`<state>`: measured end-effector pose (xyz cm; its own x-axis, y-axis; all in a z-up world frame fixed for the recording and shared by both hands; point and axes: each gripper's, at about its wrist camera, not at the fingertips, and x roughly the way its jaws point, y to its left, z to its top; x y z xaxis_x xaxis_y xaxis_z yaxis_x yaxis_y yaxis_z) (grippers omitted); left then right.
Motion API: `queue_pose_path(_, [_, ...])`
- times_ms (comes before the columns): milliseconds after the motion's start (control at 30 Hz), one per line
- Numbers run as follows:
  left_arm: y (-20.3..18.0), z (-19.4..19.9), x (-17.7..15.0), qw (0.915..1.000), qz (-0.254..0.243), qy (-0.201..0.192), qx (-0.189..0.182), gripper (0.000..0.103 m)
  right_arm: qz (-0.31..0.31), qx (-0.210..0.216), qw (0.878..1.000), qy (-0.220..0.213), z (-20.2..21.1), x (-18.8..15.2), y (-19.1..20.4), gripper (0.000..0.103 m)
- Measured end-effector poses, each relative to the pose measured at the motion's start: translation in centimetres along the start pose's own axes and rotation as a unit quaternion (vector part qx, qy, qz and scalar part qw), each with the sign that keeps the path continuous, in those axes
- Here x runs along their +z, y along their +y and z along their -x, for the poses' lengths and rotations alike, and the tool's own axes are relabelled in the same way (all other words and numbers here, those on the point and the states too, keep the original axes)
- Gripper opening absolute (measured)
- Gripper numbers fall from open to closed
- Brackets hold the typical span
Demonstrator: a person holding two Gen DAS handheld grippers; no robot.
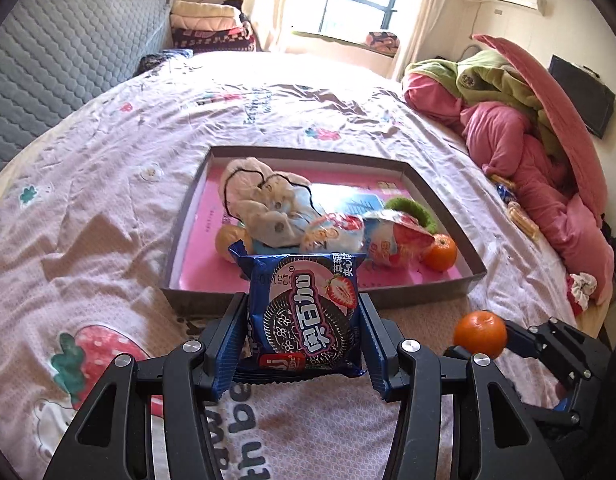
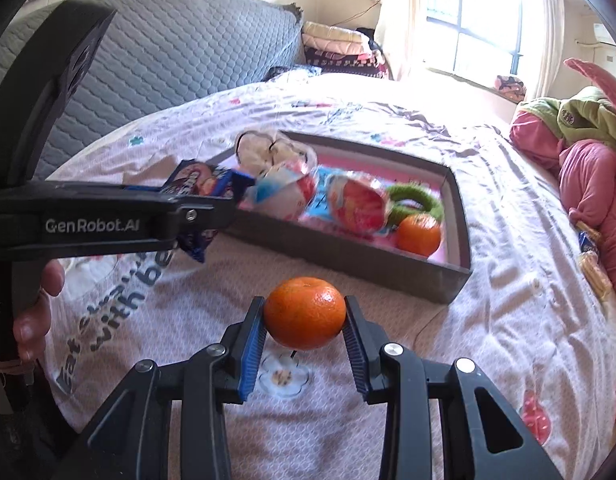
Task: Organize objects
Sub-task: 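Close the left gripper on the blue snack pack while the right grasps the orange, then lift and carry the snack pack with the left gripper while the right carries the orange over the tray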
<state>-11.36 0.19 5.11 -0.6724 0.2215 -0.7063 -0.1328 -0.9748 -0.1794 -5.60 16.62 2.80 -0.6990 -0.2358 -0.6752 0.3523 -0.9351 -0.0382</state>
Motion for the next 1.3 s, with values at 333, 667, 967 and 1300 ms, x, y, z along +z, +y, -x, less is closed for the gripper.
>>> queue_pose_path(333, [4.0,2.1,3.3,0.9961,0.026,-0.070,0.047,0.054,-0.033,-0.058,0.994,-0.082,1.0,5.3,-3.6,0.038])
queue_pose_path(667, [5.9,0.7,4.7,0.9946,0.041,-0.076,0.058,0.054,-0.046,-0.095,0.989,-0.102,0.1,7.7,-6.3,0.038])
queue_pose_path(967, [4.1,-3.1,3.6,0.9978,0.018,-0.032,0.054,0.054,-0.040,-0.101,0.992,-0.059,-2.5,6.4,-6.8,0.038])
queue_pose_path(1300, [3.3,-4.7,2.5,0.9984,0.008,-0.011,0.056,0.054,-0.031,-0.086,0.996,-0.015,-4.3,4.7,-6.2,0.038])
